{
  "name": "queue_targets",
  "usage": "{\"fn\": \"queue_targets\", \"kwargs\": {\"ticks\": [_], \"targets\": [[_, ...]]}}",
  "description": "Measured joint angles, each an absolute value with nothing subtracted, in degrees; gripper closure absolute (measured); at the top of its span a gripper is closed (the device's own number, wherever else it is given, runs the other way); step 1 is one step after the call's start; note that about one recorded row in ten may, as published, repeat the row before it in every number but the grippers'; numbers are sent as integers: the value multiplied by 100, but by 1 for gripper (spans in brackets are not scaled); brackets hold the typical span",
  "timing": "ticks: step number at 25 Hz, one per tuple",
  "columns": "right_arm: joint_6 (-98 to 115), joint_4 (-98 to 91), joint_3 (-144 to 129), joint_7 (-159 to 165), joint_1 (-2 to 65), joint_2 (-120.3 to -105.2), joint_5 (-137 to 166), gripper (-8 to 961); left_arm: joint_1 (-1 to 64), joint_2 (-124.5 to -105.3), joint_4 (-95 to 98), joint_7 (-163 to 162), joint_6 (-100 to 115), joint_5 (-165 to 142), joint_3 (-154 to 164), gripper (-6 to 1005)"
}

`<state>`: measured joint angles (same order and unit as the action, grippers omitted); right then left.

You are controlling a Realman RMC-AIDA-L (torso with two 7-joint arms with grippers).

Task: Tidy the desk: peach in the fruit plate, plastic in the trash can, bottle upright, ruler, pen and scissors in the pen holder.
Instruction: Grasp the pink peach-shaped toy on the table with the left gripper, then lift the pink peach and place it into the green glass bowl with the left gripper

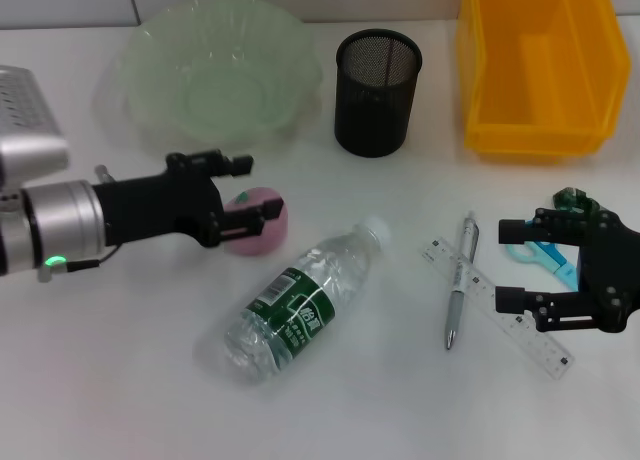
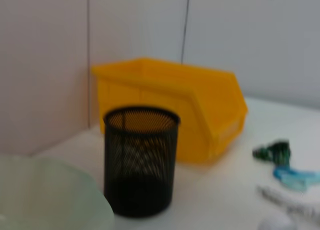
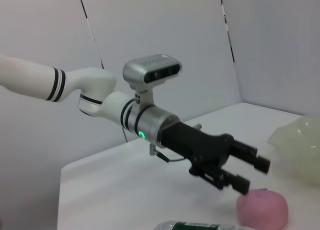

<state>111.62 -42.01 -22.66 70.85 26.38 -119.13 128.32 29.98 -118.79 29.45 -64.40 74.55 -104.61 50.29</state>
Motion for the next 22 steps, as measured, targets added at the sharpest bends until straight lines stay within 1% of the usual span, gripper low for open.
{"fn": "queue_targets", "kwargs": {"ticks": [6,8,14,20,22], "targets": [[11162,-4195,-2260,7095,2603,-11910,12831,137,3066,-11904,2906,-6501,6657,-10459,5869,269],[11165,-4194,-2258,7098,2602,-11909,12831,137,3079,-11908,2905,-6531,6465,-10450,5943,402],[11176,-4187,-2258,7106,2601,-11909,12831,138,3113,-11900,2903,-6544,6309,-10475,5965,444],[11168,-4175,-2261,7110,2600,-11909,12832,138,3119,-11903,2910,-6583,6243,-10474,5968,701],[11167,-4175,-2260,7110,2598,-11909,12832,138,3118,-11902,2964,-6680,6291,-10464,6014,730]]}}
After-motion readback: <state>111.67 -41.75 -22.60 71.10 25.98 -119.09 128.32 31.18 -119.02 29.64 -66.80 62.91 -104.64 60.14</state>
